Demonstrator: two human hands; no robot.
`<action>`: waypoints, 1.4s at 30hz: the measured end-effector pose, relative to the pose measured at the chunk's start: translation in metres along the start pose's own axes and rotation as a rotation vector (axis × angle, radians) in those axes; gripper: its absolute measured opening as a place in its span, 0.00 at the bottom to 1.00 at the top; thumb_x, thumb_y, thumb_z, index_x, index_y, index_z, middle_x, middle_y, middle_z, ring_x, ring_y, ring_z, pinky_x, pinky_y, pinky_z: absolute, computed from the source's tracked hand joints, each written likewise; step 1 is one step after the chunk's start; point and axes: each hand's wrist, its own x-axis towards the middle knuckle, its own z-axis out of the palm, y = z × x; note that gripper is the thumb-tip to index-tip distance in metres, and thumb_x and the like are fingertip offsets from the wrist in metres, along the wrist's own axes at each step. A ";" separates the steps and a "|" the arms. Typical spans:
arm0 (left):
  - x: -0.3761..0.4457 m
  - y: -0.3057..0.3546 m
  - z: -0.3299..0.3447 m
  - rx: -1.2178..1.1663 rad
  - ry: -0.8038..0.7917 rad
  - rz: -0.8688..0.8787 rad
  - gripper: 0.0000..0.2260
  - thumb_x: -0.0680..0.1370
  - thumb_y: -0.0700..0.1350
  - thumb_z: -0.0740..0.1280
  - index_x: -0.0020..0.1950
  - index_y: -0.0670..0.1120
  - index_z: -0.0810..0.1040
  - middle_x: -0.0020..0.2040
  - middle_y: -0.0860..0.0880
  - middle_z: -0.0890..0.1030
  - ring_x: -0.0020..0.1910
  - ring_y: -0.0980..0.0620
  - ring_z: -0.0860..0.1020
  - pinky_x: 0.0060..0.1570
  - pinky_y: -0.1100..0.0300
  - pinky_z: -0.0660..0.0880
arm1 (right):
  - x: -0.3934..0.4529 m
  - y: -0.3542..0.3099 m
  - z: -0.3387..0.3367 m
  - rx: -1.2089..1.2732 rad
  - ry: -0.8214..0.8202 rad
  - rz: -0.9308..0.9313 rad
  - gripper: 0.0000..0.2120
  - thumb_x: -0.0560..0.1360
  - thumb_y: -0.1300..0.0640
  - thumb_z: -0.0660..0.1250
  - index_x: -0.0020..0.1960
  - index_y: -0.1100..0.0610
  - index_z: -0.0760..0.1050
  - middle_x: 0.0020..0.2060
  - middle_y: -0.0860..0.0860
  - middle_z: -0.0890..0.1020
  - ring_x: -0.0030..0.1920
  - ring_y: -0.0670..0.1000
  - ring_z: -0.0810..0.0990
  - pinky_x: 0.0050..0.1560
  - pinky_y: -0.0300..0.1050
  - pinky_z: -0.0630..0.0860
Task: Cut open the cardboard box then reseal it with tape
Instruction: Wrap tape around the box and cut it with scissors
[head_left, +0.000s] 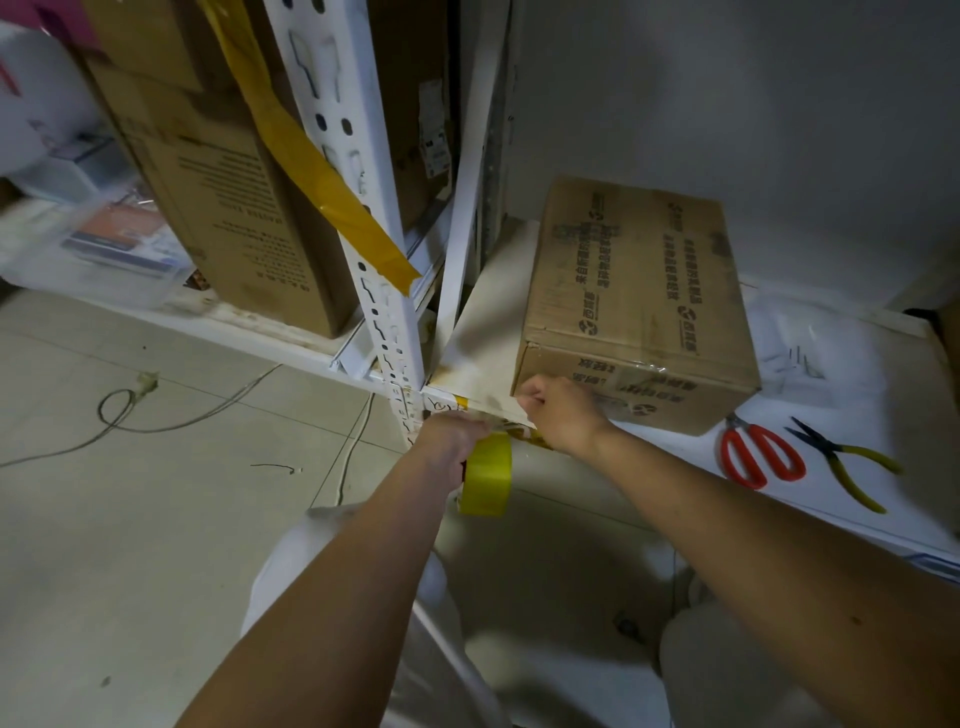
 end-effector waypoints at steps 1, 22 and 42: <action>-0.002 0.000 0.000 0.000 0.006 0.006 0.07 0.76 0.34 0.68 0.53 0.40 0.76 0.39 0.41 0.78 0.37 0.45 0.77 0.38 0.55 0.75 | -0.002 0.000 -0.002 0.019 0.000 0.008 0.11 0.81 0.55 0.59 0.57 0.58 0.77 0.52 0.53 0.81 0.53 0.53 0.77 0.50 0.44 0.71; -0.075 0.033 0.005 0.205 -0.176 0.271 0.06 0.76 0.40 0.70 0.40 0.48 0.80 0.45 0.44 0.81 0.49 0.44 0.77 0.56 0.47 0.74 | -0.041 -0.022 -0.071 0.354 -0.012 -0.249 0.15 0.67 0.59 0.77 0.51 0.55 0.78 0.41 0.48 0.79 0.41 0.45 0.77 0.45 0.37 0.77; -0.092 0.043 0.036 0.166 -0.273 0.172 0.08 0.75 0.36 0.70 0.52 0.42 0.74 0.46 0.44 0.80 0.43 0.49 0.79 0.42 0.55 0.77 | -0.035 -0.002 -0.099 -0.076 0.375 -0.252 0.03 0.78 0.57 0.65 0.45 0.54 0.77 0.43 0.47 0.78 0.45 0.48 0.76 0.45 0.44 0.72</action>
